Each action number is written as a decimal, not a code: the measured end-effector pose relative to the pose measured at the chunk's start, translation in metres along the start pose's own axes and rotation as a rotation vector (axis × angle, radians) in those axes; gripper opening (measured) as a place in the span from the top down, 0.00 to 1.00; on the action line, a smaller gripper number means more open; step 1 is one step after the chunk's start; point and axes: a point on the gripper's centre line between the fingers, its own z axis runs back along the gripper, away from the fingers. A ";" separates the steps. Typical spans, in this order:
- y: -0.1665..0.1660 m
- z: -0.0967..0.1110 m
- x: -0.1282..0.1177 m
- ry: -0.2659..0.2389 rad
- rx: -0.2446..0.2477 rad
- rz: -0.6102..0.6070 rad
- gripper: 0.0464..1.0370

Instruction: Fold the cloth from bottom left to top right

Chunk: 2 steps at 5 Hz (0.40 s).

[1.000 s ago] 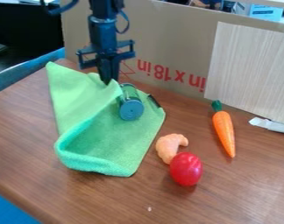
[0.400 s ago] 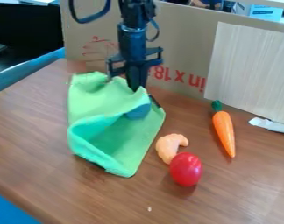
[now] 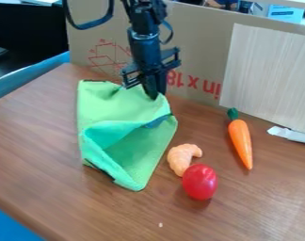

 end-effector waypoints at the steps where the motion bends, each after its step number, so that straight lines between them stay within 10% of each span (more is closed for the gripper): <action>1: -0.006 -0.001 0.002 -0.011 -0.042 0.015 0.58; 2: 0.000 0.000 0.009 0.007 -0.051 0.030 0.27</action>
